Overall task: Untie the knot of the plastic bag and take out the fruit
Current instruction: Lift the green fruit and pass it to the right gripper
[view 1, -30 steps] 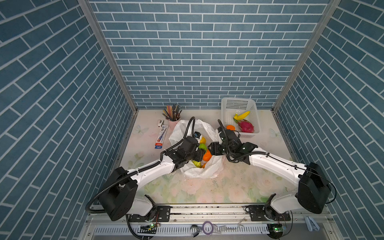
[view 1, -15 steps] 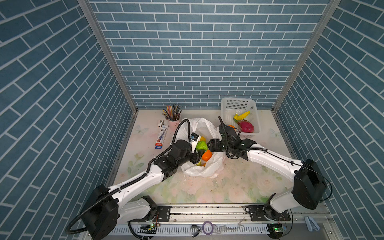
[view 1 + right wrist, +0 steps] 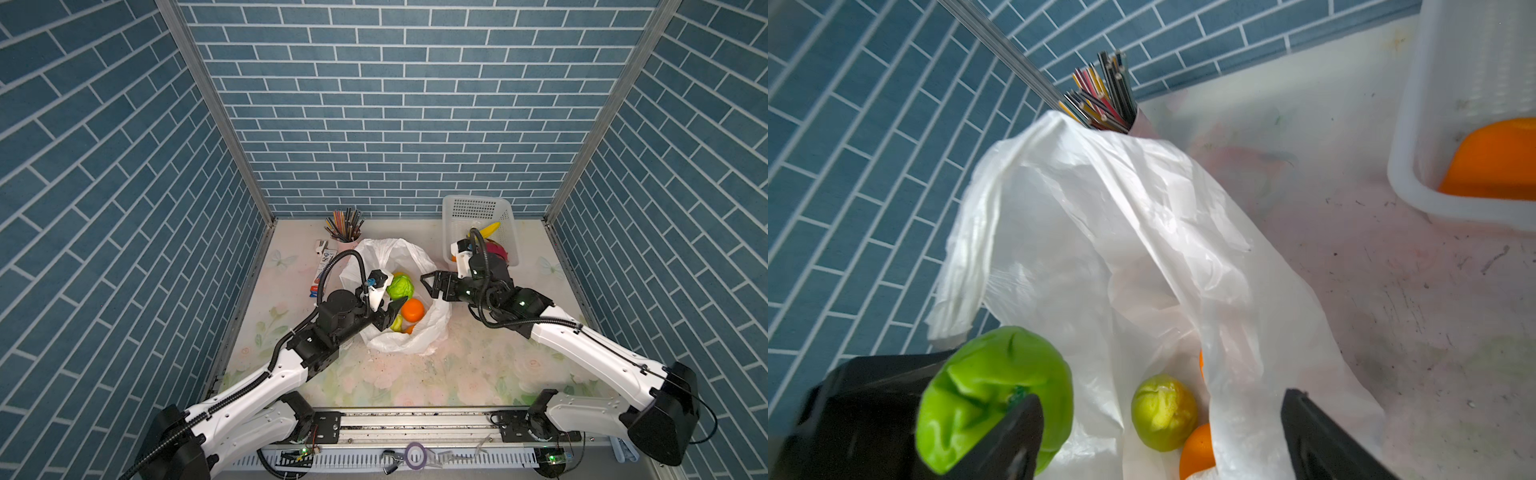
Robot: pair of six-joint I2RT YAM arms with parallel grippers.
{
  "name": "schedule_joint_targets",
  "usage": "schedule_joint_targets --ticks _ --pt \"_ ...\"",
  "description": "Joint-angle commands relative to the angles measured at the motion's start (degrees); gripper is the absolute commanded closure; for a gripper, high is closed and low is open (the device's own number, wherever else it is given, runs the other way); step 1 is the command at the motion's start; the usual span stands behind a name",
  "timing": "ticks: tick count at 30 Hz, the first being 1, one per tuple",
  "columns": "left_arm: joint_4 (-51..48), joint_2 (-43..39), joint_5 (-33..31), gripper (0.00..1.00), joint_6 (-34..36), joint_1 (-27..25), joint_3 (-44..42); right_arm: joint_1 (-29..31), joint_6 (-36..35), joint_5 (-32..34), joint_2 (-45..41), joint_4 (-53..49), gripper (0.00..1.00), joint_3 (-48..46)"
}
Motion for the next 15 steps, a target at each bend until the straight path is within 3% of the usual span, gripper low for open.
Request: schedule_joint_targets --ticks 1,11,15 --pt "5.73 -1.22 2.88 0.65 2.54 0.28 -0.82 -0.43 1.16 -0.98 -3.42 3.76 0.09 -0.72" --pt "14.79 -0.63 10.68 0.65 3.46 0.26 0.36 -3.62 4.99 -22.96 -7.40 17.73 0.05 -4.28" --pt "16.78 0.19 13.11 0.65 2.95 0.14 1.68 -3.61 6.09 -27.52 -5.65 20.47 0.05 -4.10"
